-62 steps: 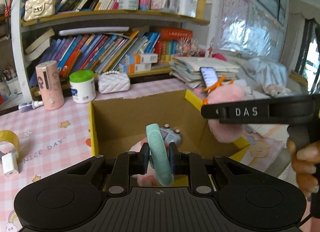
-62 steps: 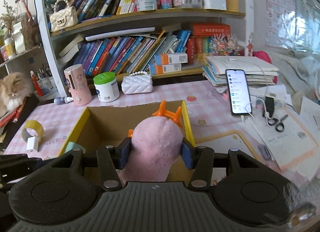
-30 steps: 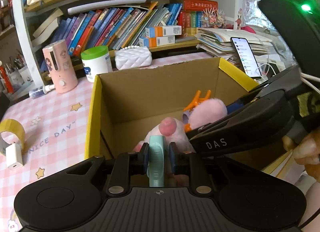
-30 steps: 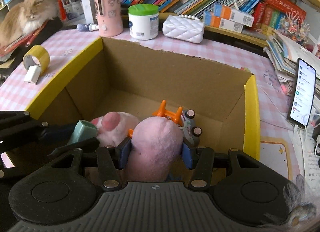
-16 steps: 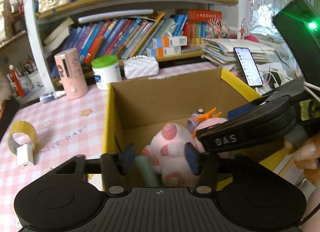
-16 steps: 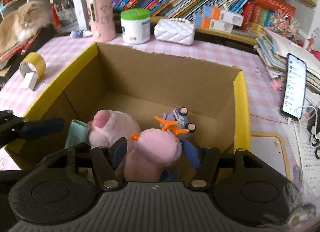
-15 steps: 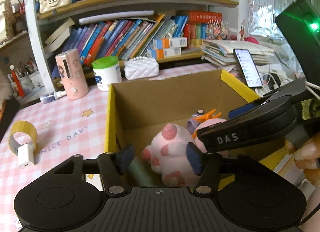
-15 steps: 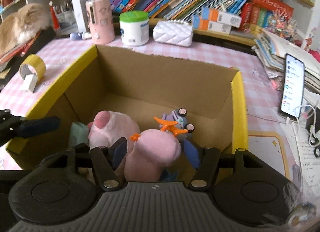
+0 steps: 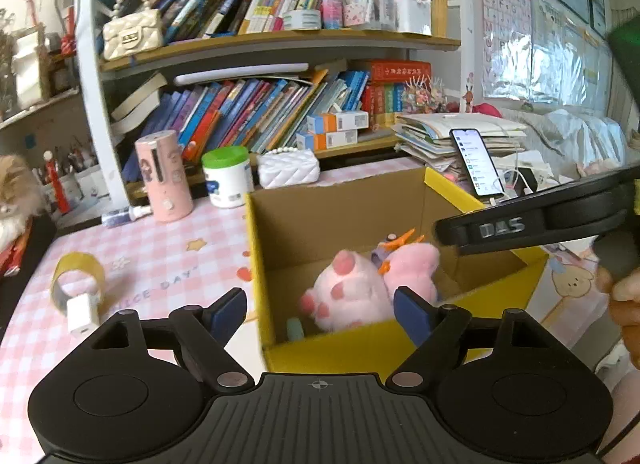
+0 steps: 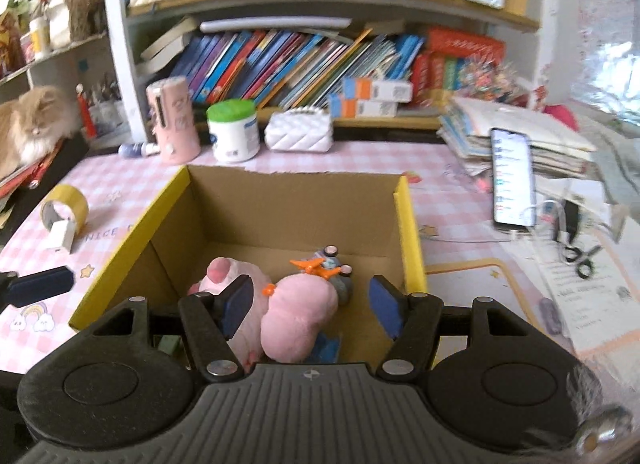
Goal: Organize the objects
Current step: 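Open both tools to release the chick and mint-green object inside, then withdraw both open tools from the box toward the tape roll and white plug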
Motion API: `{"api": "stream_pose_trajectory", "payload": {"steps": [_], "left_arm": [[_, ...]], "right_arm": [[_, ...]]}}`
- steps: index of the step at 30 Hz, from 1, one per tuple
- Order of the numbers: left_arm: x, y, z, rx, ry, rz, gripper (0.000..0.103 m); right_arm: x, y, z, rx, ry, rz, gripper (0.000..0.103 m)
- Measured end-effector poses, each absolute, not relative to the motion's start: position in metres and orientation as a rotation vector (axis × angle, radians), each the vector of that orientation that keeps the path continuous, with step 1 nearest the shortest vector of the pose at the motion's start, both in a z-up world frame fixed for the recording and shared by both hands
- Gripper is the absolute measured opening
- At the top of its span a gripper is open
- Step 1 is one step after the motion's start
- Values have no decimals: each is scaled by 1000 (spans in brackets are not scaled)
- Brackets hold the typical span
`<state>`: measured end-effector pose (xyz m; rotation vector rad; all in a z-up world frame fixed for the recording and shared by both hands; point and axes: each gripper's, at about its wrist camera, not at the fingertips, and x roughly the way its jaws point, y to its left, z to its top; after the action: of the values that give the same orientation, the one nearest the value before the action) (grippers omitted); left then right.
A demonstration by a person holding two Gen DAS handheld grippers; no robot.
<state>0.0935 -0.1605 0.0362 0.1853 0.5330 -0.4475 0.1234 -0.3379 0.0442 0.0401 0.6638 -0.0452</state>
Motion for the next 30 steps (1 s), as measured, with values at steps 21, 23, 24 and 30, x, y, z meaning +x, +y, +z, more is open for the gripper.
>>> {"api": "stream_pose_trajectory", "payload": {"steps": [21,23,24,30], "left_arm": [[37,-48,12,144,659,-345,87],[33,-36,10,137,675,-329,87],[32,-31,9,134,681,-322,87],[22,-1,3,131,719,-276,87]], "right_arm": [[20,-254,3,131,764,-199,68],[16,-242,-1,136,782,-185,68],[14,-235,-2,136,792,-176,68],[7,-198,-10,116,830,-110,70]]}}
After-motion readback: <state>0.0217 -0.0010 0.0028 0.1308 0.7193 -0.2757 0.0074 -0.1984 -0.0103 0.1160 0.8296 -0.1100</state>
